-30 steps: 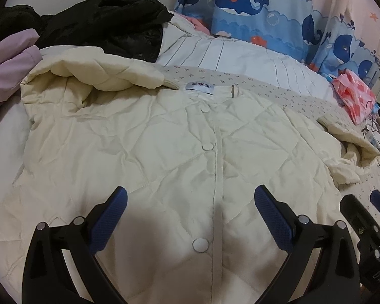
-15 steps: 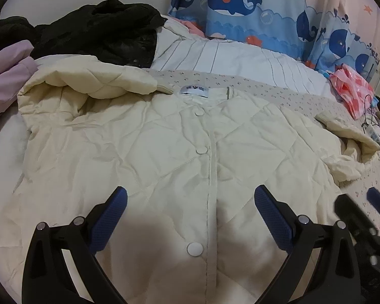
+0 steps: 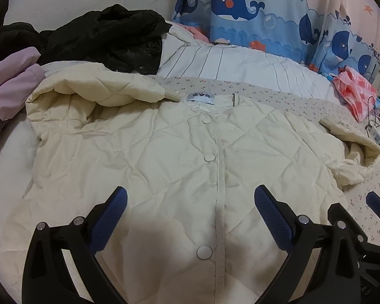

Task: Fold large clothes
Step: 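Reach the right tool to the jacket sleeve cuff and close on it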

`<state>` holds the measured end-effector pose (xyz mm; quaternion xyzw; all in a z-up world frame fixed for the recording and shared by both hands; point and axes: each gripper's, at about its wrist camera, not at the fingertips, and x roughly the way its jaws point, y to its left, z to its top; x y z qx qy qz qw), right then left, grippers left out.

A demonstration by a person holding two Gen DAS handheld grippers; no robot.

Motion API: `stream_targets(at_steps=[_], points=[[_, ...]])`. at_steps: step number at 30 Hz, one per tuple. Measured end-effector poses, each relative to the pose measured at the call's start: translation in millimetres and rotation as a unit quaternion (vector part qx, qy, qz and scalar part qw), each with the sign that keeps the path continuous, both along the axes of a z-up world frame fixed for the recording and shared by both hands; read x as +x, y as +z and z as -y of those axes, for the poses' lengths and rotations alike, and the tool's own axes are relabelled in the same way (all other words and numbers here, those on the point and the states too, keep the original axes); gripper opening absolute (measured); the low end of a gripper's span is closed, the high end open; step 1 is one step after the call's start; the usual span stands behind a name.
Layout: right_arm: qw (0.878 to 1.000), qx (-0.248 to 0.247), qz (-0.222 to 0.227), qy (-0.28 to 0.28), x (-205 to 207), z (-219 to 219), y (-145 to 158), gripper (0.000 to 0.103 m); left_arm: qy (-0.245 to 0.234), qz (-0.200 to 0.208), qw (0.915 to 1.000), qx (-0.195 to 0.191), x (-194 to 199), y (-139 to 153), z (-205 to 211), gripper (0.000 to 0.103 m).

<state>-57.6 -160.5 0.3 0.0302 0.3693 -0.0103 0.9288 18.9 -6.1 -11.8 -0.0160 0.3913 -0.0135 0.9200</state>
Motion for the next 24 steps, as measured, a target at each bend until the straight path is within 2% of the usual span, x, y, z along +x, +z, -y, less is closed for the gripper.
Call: stream_targets(at_steps=[12,14,17,18,19,21,24], points=[[1.000,-0.016,0.000,0.011,4,-3,2,0.097,-0.003,-0.005,1.0000,-0.003,3,0,-3,0.096],[0.999,-0.041,0.007,0.014,12,-1,10,0.097,-0.004,-0.010,0.9999,-0.007,4,-1,-4,0.096],[0.995,-0.102,0.014,0.012,30,10,19,0.097,-0.004,-0.017,0.9997,-0.016,6,-3,-6,0.096],[0.992,-0.127,0.014,0.011,38,15,20,0.097,-0.004,-0.020,0.9997,-0.017,7,-4,-6,0.096],[0.985,-0.173,0.006,0.009,56,25,20,0.097,-0.003,-0.023,0.9996,-0.018,7,-5,-6,0.096],[0.973,-0.231,-0.019,0.009,82,38,13,0.097,-0.001,-0.029,0.9994,-0.020,9,-8,-7,0.096],[0.934,-0.346,-0.088,0.000,140,76,-17,0.097,0.000,-0.036,0.9992,-0.019,11,-12,-6,0.096]])
